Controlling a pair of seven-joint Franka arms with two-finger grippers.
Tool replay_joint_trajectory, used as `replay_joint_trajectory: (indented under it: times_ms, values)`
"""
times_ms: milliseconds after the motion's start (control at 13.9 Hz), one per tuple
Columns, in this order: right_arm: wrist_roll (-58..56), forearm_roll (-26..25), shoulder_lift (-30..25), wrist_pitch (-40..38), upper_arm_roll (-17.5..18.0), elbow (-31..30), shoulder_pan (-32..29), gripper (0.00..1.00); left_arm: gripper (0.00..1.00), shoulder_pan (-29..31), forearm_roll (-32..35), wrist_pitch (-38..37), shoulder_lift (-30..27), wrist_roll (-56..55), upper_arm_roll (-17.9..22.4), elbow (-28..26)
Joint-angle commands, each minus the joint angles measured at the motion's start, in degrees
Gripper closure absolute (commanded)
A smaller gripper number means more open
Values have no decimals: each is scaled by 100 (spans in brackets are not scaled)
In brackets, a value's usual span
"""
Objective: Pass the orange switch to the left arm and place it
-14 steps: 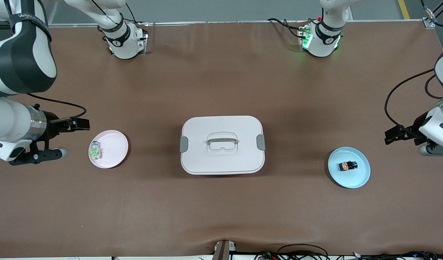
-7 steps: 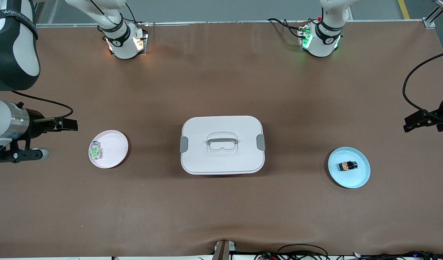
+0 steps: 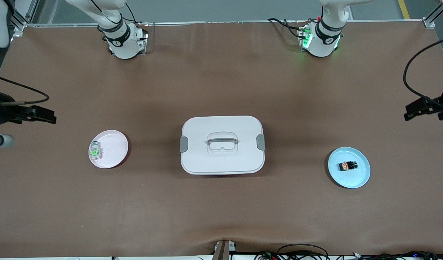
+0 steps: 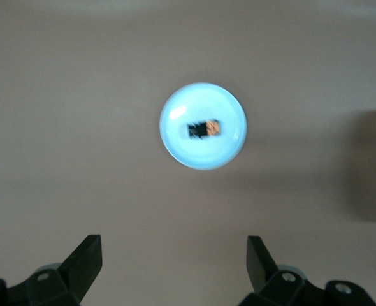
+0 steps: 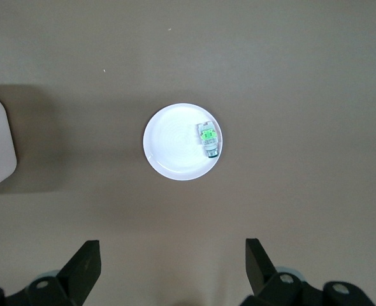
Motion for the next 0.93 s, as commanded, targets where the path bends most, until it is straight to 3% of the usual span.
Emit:
replay_joint_trajectory:
  times_ms: [0, 861]
  values:
    - [21, -7, -188, -23, 106, -103, -218, 0, 0, -450, -282, -355, -350, -76, 348, -124]
    - [21, 186, -382, -322, 141, -138, -306, 0, 0, -627, -204, -549, -923, -473, 305, -582]
